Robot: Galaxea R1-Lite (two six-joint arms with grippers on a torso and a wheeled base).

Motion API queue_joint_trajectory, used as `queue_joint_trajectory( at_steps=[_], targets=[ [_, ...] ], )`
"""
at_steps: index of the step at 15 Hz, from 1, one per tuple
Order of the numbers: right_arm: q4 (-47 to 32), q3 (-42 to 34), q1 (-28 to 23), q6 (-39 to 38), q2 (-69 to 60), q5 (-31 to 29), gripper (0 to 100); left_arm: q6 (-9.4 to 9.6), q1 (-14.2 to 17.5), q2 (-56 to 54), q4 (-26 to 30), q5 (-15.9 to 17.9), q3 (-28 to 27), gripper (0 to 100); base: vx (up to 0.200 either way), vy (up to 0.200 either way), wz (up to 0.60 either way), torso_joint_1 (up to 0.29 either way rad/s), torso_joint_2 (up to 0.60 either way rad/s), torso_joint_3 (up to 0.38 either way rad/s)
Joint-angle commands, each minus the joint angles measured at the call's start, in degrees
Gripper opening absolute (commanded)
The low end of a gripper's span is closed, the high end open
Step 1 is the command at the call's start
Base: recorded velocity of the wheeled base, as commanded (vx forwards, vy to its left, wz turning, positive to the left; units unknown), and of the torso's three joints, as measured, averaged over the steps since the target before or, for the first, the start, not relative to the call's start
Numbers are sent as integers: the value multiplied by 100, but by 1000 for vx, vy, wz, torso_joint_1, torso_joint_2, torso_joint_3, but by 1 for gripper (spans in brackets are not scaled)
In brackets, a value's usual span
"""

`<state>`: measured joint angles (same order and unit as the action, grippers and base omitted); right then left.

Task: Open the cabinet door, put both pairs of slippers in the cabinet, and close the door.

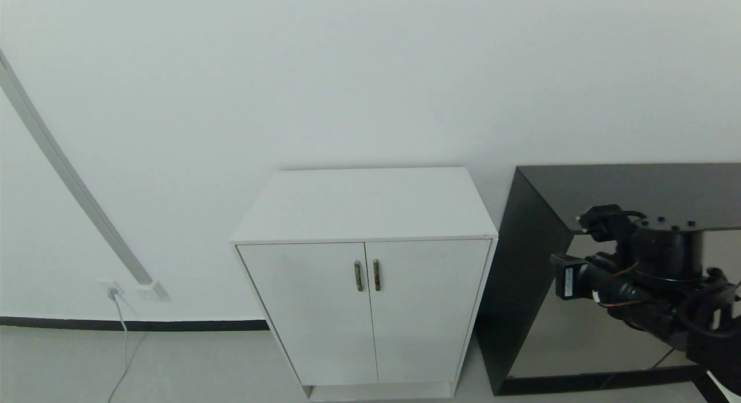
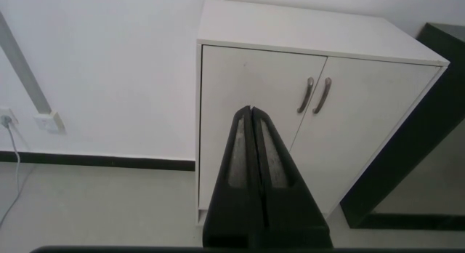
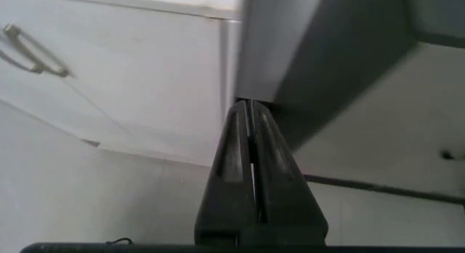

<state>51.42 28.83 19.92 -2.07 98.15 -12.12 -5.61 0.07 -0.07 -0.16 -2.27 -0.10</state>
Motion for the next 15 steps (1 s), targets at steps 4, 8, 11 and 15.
queue_joint_trajectory(
  at_steps=[4,8,11,15],
  targets=[
    [0,-1433,-304,23,-2168,69,0,-2,1,7,-2,-2,1,0,0,0,0,0,0,0],
    [-18,-2189,-331,23,-3126,78,0,-2,1,7,-2,-2,1,0,0,0,0,0,0,0],
    [-27,-2540,-331,31,-3574,78,0,-2,1,7,-2,-2,1,0,0,0,0,0,0,0],
    [-123,-2883,-322,40,-4128,78,0,7,1,7,-2,7,1,0,0,0,0,0,0,0]
  ],
)
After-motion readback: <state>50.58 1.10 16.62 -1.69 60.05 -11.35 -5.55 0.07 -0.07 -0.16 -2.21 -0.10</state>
